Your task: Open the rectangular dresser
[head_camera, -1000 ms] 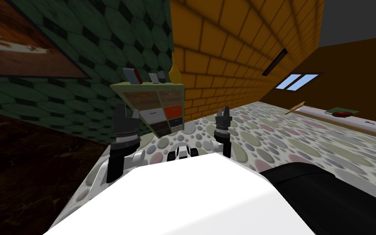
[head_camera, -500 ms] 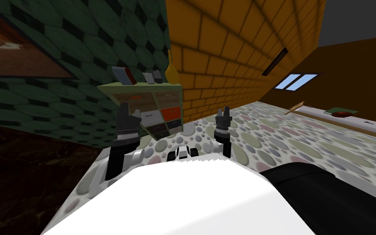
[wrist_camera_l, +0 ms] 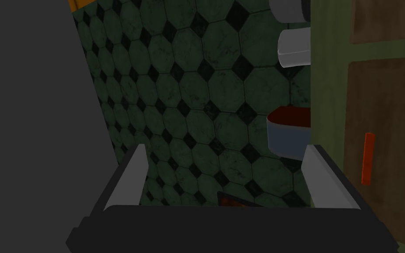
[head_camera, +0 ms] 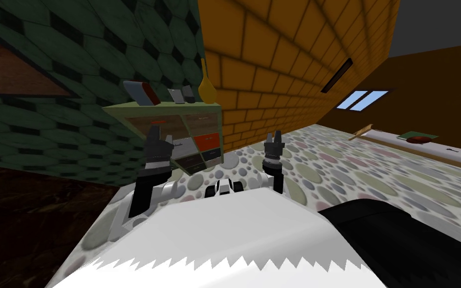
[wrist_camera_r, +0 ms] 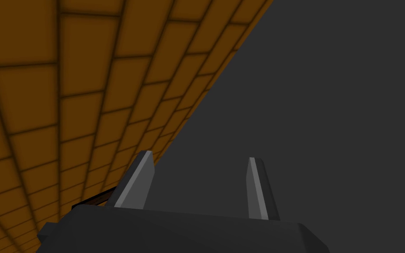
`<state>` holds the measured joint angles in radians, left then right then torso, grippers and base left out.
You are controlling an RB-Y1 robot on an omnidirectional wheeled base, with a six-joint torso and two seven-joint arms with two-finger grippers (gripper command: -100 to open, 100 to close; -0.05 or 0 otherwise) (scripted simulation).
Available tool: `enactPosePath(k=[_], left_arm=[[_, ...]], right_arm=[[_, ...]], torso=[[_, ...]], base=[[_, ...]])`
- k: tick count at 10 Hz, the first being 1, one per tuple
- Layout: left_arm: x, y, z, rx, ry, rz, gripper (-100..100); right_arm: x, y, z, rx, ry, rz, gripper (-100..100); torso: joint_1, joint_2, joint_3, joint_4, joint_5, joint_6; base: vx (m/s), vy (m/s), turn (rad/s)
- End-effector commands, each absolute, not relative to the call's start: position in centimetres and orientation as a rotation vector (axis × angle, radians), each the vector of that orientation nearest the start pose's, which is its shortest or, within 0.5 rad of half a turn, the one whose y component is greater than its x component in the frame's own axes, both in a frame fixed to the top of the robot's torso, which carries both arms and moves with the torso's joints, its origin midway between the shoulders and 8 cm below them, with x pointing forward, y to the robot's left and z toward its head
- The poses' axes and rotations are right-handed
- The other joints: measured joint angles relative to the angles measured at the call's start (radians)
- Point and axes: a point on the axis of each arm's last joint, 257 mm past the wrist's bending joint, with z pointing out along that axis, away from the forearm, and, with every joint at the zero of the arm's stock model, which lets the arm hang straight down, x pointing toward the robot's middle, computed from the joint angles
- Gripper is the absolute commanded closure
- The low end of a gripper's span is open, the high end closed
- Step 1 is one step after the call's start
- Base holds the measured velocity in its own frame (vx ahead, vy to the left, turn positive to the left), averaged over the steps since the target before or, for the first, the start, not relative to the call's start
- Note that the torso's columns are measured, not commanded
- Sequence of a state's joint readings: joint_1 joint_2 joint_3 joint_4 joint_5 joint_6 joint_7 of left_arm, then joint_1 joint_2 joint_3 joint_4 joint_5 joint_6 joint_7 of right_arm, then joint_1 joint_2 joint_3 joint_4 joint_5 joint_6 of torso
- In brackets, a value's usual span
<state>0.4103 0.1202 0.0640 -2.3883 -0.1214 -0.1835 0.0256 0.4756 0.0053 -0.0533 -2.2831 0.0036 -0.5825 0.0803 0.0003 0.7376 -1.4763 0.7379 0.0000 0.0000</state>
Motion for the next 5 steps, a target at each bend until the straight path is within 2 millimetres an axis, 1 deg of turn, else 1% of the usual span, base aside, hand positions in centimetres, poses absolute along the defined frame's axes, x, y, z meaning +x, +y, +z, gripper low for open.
enactPosePath(k=[1,5], left_arm=[[38.26,28.35,3.52,-0.651,0.841,-1.131,-100],[39.13,28.97,2.71,-0.698,0.871,-1.105,-100]], right_arm=[[32.67,-29.01,4.92,0.537,0.550,1.202,0],[32.67,-29.01,4.92,0.537,0.550,1.202,0]], torso=[[0.000,0.001,0.000,0.000,0.000,0.000],[0.000,0.000,0.000,0.000,0.000,0.000]], base=[[0.084,-0.042,-0.015],[0.095,-0.037,-0.016]])
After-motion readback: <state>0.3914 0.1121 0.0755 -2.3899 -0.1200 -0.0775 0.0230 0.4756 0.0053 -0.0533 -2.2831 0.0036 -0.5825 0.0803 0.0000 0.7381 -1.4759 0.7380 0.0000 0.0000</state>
